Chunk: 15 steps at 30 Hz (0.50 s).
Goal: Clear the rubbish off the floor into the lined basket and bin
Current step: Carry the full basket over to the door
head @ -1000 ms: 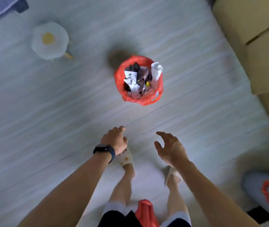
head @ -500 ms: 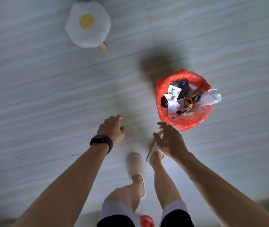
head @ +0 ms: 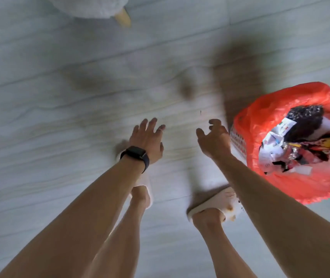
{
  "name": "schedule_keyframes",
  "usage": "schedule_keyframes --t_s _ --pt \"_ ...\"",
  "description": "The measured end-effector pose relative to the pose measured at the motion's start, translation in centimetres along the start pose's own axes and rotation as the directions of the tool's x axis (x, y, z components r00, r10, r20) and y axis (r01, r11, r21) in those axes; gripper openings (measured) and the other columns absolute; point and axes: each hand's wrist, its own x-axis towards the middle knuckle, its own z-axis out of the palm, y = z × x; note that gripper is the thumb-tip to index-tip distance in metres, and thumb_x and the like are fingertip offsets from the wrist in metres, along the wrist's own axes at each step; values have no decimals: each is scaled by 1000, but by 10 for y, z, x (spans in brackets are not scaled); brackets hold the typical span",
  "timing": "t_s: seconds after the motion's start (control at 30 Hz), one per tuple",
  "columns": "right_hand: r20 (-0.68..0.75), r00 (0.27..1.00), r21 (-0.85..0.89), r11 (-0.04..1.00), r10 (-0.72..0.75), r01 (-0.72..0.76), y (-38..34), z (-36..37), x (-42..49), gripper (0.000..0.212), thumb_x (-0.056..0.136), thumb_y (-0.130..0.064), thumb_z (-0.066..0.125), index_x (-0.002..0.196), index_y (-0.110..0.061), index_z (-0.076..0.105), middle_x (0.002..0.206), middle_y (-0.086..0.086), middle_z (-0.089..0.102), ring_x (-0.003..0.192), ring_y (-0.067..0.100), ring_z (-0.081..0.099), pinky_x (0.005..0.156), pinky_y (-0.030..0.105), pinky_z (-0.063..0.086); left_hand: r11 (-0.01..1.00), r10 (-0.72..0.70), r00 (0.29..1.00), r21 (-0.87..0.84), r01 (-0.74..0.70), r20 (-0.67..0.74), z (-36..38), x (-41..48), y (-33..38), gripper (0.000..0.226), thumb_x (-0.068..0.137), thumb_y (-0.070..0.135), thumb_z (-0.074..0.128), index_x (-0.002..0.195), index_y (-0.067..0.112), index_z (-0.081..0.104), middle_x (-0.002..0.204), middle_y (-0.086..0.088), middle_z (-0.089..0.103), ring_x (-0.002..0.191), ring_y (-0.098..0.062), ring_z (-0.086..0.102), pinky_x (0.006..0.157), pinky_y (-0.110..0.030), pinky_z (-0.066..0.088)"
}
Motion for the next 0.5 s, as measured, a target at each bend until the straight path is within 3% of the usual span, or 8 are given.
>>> schedule_keyframes --t_s 0.2,0.37,0.5 --pt "-123 991 -204 976 44 -68 13 64 81 52 96 -32 54 138 -8 35 130 20 40 109 41 54 89 41 44 993 71 997 96 -71 2 47 68 -60 76 94 49 45 156 33 5 163 -2 -11 149 -35 -1 119 -54 13" --pt "-148 989 -380 924 -8 -49 22 81 91 47 90 -7 58 133 -7 38 129 19 36 107 40 50 70 39 39 985 91 996 149 -91 9 75 71 -86 84 92 49 48 154 39 -7 158 3 -31 149 -32 -16 116 -59 8" --pt "-58 997 -259 964 44 -57 -1 80 68 38 95 -10 48 130 -2 36 127 22 48 111 44 54 86 46 45 978 46 988 195 -75 148 58 58 -88 75 95 41 46 156 32 3 163 -3 -14 150 -30 -2 118 -55 15"
